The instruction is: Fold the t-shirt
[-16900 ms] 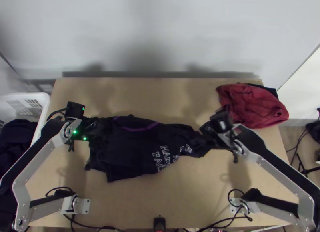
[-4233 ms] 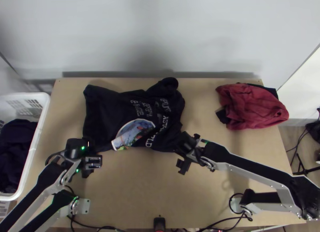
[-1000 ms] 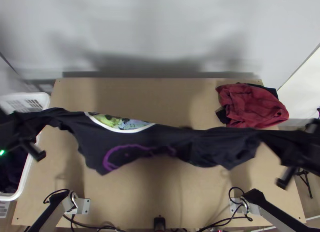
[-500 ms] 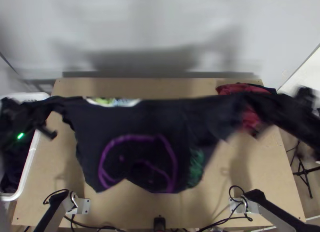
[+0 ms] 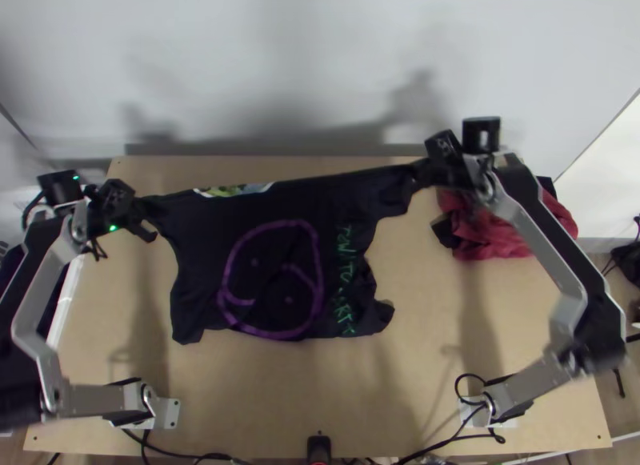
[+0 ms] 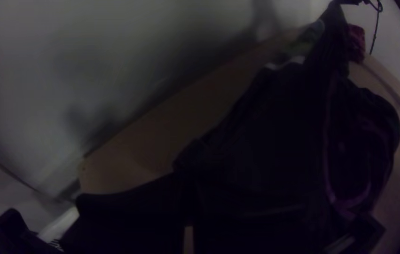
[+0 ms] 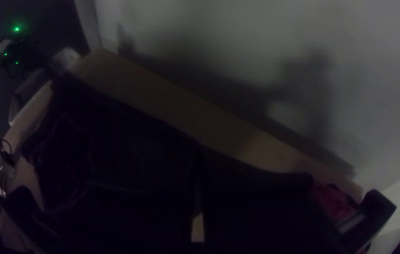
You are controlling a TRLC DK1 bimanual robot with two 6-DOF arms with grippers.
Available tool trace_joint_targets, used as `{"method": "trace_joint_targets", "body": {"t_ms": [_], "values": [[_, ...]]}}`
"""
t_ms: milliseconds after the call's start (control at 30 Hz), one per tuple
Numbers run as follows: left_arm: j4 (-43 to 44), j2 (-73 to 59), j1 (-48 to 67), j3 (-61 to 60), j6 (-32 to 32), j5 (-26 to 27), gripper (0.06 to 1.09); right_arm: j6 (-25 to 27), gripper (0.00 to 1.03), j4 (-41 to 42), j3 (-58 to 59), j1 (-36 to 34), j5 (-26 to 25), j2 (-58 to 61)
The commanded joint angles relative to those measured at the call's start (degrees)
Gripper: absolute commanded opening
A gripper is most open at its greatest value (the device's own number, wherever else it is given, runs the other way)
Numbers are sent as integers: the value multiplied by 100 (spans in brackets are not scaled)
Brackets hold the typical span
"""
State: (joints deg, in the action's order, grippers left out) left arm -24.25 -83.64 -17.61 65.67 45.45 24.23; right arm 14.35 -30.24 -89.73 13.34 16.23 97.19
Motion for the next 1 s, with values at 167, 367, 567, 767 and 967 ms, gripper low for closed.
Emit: {"method": "trace_joint_targets", "body": {"t_ms": [167,367,567,767,967], "values": [[685,-2157,328,1080,280,-867,10,279,3,-105,-2180,-69,-252,2375],[755,-2614,495,1326,254,-1043,10,261,3,-272,-2681,151,-419,2885],[676,-3343,565,1958,69,-1104,10,367,3,-492,-3657,204,-665,3702],[-308,-3537,697,2363,148,-1140,10,446,3,-1397,-4114,300,-665,3975],[-563,-2676,671,1695,289,-1096,10,411,3,-1511,-2628,476,-647,2568]]}}
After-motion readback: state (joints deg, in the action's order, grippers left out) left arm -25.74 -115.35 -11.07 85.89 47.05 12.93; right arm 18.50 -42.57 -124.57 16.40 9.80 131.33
